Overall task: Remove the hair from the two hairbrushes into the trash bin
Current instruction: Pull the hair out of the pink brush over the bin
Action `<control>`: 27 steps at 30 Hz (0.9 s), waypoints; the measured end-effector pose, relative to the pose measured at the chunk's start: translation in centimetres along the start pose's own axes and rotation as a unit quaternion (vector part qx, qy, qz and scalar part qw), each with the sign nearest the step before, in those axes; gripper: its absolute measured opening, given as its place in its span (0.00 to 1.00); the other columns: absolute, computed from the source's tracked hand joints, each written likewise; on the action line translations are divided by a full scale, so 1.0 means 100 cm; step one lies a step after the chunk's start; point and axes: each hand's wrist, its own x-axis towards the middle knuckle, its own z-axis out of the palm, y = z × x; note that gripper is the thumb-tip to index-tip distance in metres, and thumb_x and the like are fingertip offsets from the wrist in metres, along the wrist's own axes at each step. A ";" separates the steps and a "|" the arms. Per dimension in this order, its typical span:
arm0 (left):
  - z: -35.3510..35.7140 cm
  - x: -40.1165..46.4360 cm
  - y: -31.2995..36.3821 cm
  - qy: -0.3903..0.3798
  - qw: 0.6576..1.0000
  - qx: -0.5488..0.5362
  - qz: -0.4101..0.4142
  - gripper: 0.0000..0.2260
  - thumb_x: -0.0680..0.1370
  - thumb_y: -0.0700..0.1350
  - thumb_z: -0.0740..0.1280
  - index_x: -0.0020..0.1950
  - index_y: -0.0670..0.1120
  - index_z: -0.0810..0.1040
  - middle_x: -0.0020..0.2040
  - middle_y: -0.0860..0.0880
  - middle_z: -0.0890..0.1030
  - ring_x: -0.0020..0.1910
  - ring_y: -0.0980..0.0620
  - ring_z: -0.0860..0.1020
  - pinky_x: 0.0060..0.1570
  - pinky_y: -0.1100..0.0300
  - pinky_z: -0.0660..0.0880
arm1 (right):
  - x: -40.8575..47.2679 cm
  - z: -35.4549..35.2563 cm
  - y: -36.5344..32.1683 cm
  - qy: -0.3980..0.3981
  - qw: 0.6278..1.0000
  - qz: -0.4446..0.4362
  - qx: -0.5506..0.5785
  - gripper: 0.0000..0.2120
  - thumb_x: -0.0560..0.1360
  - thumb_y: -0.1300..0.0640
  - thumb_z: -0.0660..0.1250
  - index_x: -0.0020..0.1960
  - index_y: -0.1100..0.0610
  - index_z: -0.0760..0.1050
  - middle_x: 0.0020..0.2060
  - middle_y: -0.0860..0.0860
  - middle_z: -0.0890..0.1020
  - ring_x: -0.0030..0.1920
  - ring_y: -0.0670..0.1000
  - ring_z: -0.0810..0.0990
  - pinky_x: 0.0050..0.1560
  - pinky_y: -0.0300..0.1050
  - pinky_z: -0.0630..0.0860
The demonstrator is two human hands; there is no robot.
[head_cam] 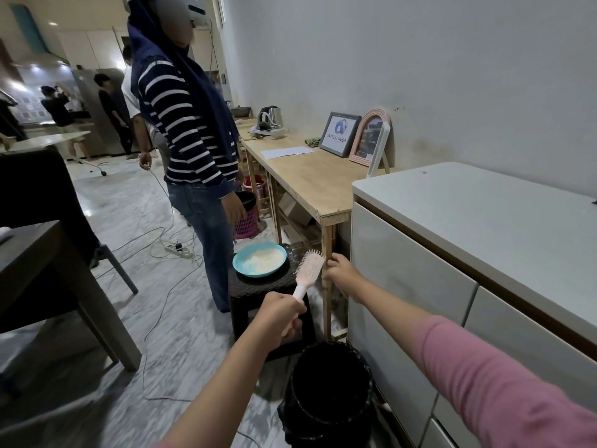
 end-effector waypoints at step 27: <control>-0.033 0.030 -0.030 0.111 0.993 -0.047 -0.019 0.05 0.76 0.32 0.62 0.42 0.40 0.73 0.31 0.44 0.68 0.23 0.52 0.65 0.19 0.68 0.59 | 0.001 0.009 0.023 0.000 0.992 0.085 -0.090 0.15 0.76 0.68 0.56 0.58 0.71 0.76 0.49 0.64 0.80 0.44 0.55 0.79 0.45 0.46 0.78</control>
